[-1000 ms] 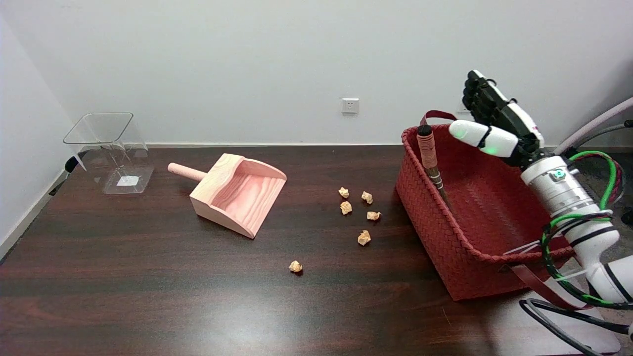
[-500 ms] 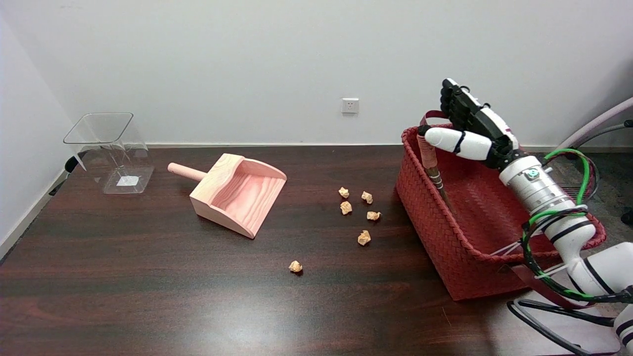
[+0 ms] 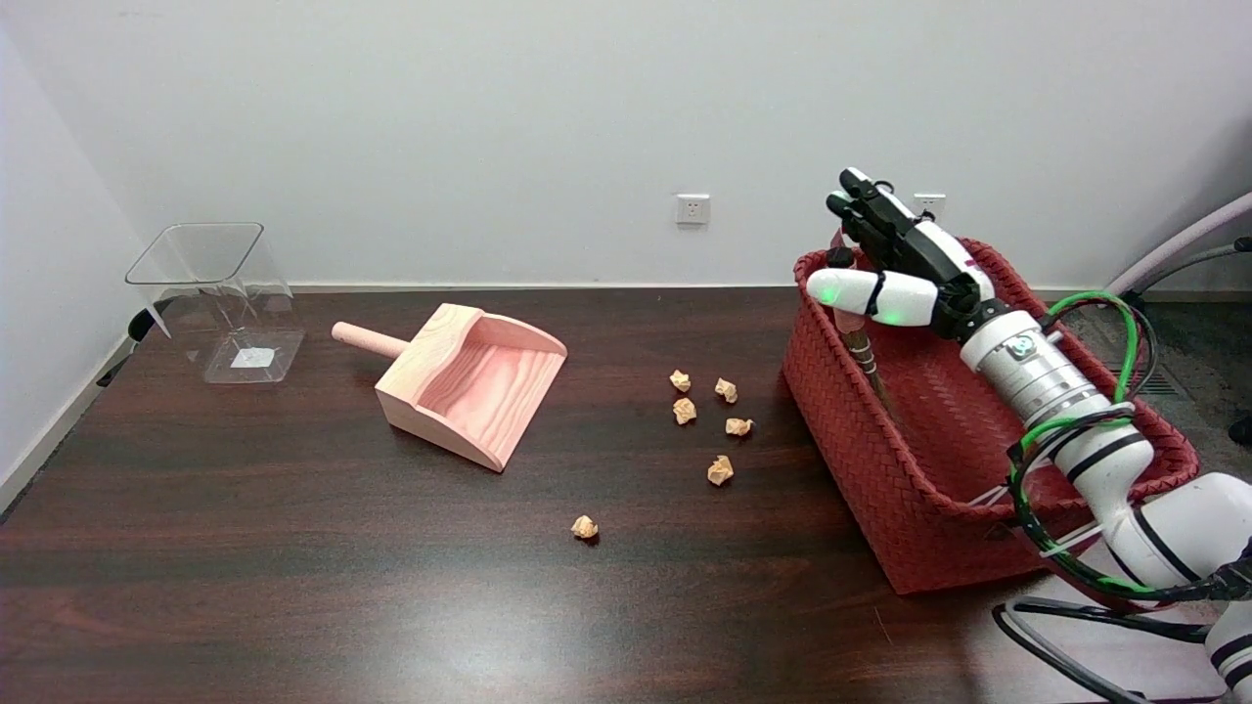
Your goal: Pick up the broom.
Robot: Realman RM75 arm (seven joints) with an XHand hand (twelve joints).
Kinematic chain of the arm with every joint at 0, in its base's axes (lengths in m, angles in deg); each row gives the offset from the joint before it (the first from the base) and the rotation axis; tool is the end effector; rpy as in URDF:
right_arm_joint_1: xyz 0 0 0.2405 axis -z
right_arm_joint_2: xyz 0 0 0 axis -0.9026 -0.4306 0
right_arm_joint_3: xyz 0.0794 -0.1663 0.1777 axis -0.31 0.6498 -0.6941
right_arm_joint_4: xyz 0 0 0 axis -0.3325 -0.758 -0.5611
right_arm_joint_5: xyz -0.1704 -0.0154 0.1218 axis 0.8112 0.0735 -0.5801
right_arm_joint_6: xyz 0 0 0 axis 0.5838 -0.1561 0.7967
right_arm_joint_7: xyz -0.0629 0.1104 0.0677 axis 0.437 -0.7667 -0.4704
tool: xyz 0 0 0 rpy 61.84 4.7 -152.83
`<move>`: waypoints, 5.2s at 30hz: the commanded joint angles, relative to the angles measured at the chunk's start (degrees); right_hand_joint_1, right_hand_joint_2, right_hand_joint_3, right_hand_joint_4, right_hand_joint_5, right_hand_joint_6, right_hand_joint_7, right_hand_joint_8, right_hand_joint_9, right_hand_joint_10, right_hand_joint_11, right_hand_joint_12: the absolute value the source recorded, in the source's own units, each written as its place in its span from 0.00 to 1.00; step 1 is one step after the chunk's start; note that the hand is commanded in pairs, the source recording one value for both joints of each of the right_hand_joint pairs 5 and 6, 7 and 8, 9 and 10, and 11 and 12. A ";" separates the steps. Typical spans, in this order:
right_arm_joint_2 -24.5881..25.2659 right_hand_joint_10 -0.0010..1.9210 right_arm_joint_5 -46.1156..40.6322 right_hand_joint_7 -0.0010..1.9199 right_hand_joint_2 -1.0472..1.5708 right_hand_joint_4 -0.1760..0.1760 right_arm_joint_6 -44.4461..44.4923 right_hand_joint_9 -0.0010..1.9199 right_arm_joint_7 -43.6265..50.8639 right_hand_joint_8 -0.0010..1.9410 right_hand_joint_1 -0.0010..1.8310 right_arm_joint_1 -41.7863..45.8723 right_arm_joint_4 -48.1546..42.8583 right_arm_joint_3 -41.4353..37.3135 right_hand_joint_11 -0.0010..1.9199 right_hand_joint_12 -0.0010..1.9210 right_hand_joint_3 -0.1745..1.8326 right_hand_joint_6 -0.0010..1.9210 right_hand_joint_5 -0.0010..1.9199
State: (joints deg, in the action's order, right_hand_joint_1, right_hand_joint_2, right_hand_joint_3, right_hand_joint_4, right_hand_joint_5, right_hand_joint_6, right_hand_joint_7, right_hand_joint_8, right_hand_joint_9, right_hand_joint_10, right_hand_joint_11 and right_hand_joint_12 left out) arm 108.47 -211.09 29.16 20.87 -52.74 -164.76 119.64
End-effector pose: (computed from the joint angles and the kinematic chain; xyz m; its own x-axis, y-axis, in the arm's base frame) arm -0.2152 -0.2912 0.4310 0.3353 0.0386 0.9413 -0.9275 -0.1614 0.3370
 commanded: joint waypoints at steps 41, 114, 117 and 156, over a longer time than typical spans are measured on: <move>-0.21 0.76 0.46 0.95 0.74 0.50 5.15 0.76 0.42 0.94 0.47 1.85 -3.76 4.54 0.76 0.76 0.00 0.76 0.76; 5.32 1.00 -4.38 1.00 1.00 0.50 8.12 1.00 8.37 0.99 0.50 -3.76 -19.77 -8.14 1.00 1.00 0.59 1.00 1.00; 6.10 1.00 -4.89 1.00 1.00 0.50 7.94 1.00 8.72 0.99 0.50 -5.44 -20.56 -7.23 1.00 1.00 0.60 1.00 1.00; 9.62 1.00 -4.97 1.00 1.00 0.50 5.94 1.00 -8.13 0.99 0.49 -15.41 -20.39 8.54 1.00 1.00 0.67 1.00 1.00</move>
State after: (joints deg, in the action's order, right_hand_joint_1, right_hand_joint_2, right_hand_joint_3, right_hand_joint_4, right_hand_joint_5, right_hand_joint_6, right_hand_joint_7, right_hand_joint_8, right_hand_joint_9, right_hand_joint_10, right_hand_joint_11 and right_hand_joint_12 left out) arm 116.05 -216.06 34.80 18.64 -66.10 -185.13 120.81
